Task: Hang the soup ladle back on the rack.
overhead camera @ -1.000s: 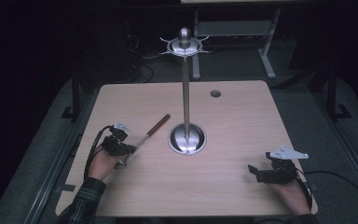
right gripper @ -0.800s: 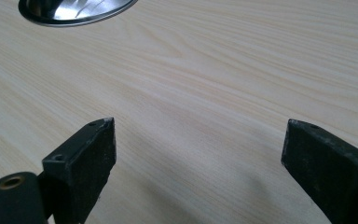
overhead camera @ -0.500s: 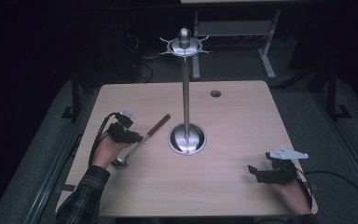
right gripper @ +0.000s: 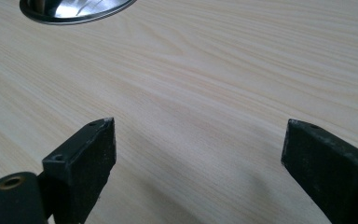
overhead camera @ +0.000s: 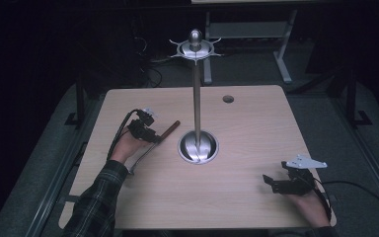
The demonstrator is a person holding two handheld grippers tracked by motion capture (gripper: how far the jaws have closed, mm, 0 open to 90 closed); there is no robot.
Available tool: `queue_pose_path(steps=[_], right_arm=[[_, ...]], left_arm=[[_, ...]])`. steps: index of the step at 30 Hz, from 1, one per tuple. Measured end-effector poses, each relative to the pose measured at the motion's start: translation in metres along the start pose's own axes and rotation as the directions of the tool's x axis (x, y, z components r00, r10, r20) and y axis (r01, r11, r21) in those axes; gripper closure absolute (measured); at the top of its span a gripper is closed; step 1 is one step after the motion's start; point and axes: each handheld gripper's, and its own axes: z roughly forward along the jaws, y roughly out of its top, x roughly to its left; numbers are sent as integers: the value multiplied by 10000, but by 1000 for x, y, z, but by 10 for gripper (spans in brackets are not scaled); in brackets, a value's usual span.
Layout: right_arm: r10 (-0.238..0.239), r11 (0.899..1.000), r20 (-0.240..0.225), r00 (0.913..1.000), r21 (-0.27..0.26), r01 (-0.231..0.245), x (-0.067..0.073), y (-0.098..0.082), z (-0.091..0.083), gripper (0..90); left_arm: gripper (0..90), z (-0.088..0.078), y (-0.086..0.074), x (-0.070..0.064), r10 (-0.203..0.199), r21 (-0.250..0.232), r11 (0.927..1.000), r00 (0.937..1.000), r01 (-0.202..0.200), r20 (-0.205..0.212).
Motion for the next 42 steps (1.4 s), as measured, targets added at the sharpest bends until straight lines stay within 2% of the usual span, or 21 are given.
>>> queue_pose_path(steps=[2,5,12,15,20,23,24,27,29,34,41,42], right_arm=[[7,10000,23,10000,-11,-7,0,0,0,96],[49,10000,8,10000,-35,-49,0,-1,0,96],[77,9999,21,10000,-104,-77,-1,-1,-1,96],[99,9999,21,9999,-105,-99,-1,-1,-1,96],[112,9999,42,9999,-115,-112,-1,-1,-1,96],[110,9999,42,9999,-122,-109,-1,-1,-2,96],[112,9999,42,9999,-129,-111,-1,-1,-2,96],[106,9999,42,9999,-124,-105,-1,-1,-2,96],[95,9998,49,9999,-150,-95,-1,-1,-2,96],[80,9998,53,10000,-168,-79,-2,-1,-2,96],[42,9999,54,10000,-156,-41,-2,-1,-2,96],[71,9998,53,10000,-169,-71,-2,-1,-2,96]], left_arm=[[496,7,4,2,177,439,9989,9998,-172,-100],[500,17,7,3,292,694,9972,9995,-284,-109],[574,29,9,4,291,922,9954,9995,-276,-147],[594,28,9,4,274,876,9958,9995,-262,-125],[693,28,9,2,267,899,9956,9996,-254,-129],[702,28,9,1,215,894,9958,9996,-197,-189],[706,28,9,2,13,813,9967,9999,-1,-152],[725,28,9,4,-183,760,9969,9998,184,-22],[736,28,9,3,-34,816,9967,9999,45,-125],[736,25,9,4,-161,728,9972,9998,169,-118],[737,9,10,2,-205,119,9997,9998,204,88],[737,4,10,3,-92,31,10000,9999,91,132]])
